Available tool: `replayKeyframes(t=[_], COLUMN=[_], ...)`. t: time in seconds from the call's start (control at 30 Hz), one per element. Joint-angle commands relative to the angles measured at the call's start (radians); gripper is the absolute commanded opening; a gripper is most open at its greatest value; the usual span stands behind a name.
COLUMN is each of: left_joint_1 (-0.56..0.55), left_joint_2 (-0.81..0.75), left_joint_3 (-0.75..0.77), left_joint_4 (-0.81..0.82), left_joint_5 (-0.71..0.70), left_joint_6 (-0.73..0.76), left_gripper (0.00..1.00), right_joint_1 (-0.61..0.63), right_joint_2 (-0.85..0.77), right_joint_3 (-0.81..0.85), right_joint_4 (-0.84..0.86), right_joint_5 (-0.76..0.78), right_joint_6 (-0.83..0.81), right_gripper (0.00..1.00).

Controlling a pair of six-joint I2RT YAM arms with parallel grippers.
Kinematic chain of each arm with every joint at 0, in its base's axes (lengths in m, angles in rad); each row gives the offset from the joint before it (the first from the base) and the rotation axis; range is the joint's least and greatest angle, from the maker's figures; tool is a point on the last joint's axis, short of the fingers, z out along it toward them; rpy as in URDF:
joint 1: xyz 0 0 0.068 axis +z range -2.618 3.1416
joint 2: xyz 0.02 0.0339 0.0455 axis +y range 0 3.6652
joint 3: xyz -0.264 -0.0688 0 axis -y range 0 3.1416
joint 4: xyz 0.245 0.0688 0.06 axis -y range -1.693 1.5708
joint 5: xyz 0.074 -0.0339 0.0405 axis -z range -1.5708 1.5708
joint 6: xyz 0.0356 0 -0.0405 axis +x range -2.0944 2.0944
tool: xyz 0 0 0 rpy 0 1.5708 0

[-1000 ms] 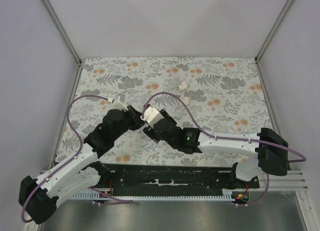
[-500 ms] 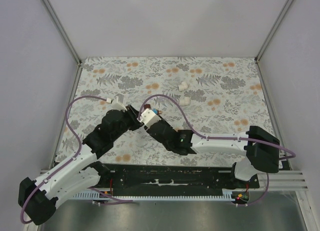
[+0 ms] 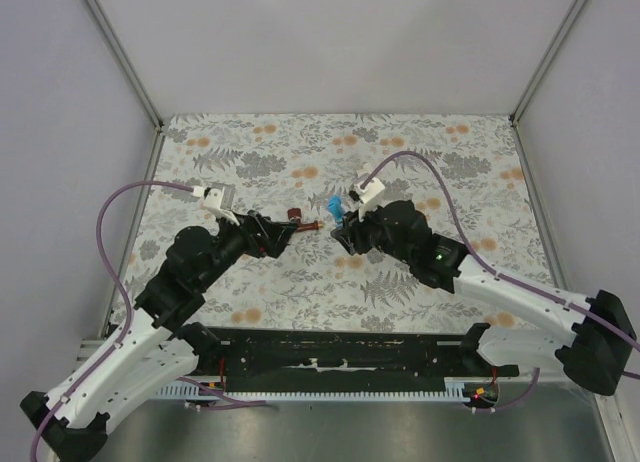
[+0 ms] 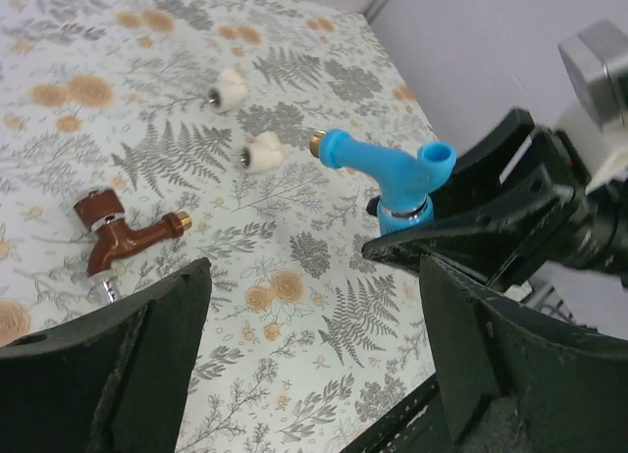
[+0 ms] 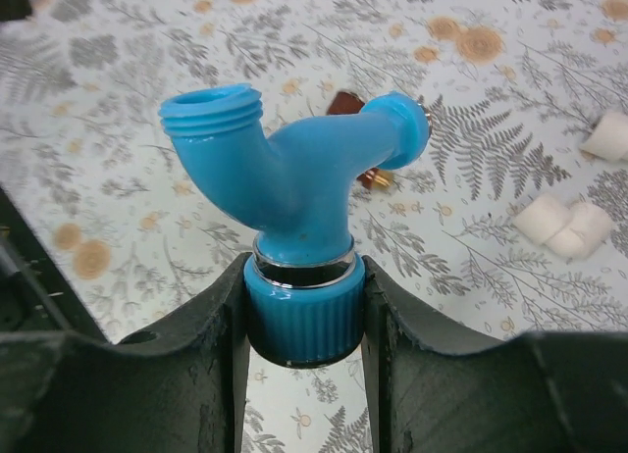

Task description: Install the water faucets

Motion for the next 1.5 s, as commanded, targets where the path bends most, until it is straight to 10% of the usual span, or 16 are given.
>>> replayKeyframes(t=[0.0,0.23,0.8,1.47], left_joint_1=[-0.001,-0.003,-0.07,-0.154], left_joint_2=[-0.016,0.024,0.13,0.462], left_joint_3=[0.013,-0.001,-0.116,-0.106], left_joint_4=[0.117,0.223,0.473,0.884], left_joint_5=[0.198,0.365,0.356,0.295], left_joint_6=[0.255,0.407,0.666,0.829], left_gripper=[0.91,0.98,0.84,0.72], right_joint_1=[-0.062,-0.09,-0.093,-0.095], right_joint_2=[-0.112,-0.166,-0.241,-0.215], right_joint_3=[-0.011,0.024,0.022,0.05], right_joint_4=[0.038,-0.045,-0.102,-0.071], right_joint_5=[-0.319,-0.386,-0.333,-0.35], right_joint_6=[0.045,0.139,0.533,0.621], right_gripper=[0.0,0.0,0.0,0.0])
